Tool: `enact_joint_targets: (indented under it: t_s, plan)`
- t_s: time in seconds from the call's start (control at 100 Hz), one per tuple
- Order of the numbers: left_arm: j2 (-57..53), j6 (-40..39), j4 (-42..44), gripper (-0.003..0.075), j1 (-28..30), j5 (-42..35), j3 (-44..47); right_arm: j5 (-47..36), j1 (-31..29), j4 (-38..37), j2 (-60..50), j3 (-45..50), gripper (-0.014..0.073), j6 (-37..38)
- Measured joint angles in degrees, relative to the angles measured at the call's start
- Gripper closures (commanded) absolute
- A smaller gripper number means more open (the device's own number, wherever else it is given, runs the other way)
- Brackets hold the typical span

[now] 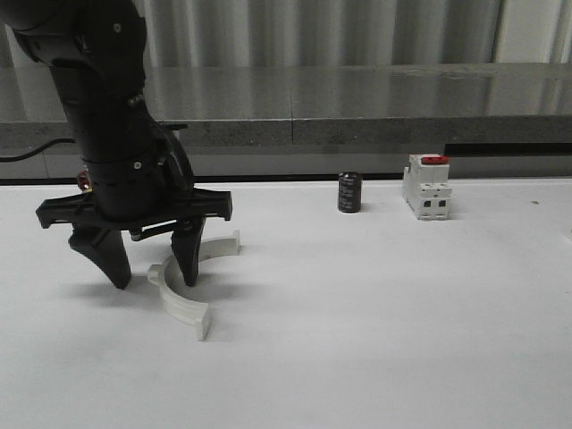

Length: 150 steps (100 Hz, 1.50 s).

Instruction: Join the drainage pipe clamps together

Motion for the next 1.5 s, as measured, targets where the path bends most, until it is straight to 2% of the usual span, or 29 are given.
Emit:
enact_joint_targets:
  t_s: [0.18, 0.34, 0.53, 0.74, 0.93, 1.27, 1.41, 1.5]
  plan:
    - [-2.5, 0.7, 2.4, 0.0196, 0.0, 0.5, 0.2, 0.0, 0.0, 0.0, 0.0, 0.0, 0.0662, 0.0]
    - [-10.4, 4.9, 2.7, 0.0196, 1.5, 0.5, 0.2, 0.0, 0.0, 0.0, 0.0, 0.0, 0.0662, 0.0]
    - [-21.4, 11.6, 2.7, 0.0196, 8.0, 1.5, 0.2, 0.0, 0.0, 0.0, 0.0, 0.0, 0.0662, 0.0]
    - [-33.1, 18.3, 1.4, 0.0196, 18.1, 1.0, 3.2, 0.0, 0.0, 0.0, 0.0, 0.0, 0.0662, 0.0]
    - [-45.9, 21.8, -2.1, 0.0196, 24.4, -4.5, 15.9, 0.0, 0.0, 0.0, 0.0, 0.0, 0.0662, 0.0]
    - [-68.6, 22.2, -4.8, 0.0202, 25.7, -12.0, 41.0, 0.0, 0.0, 0.0, 0.0, 0.0, 0.0662, 0.0]
    - [-76.6, 22.2, -5.2, 0.0288, 25.7, -12.9, 48.0, 0.0, 0.0, 0.0, 0.0, 0.0, 0.0662, 0.0]
    - [-81.0, 22.2, -5.6, 0.0391, 25.7, -12.9, 50.3, 0.0, 0.0, 0.0, 0.0, 0.0, 0.0662, 0.0]
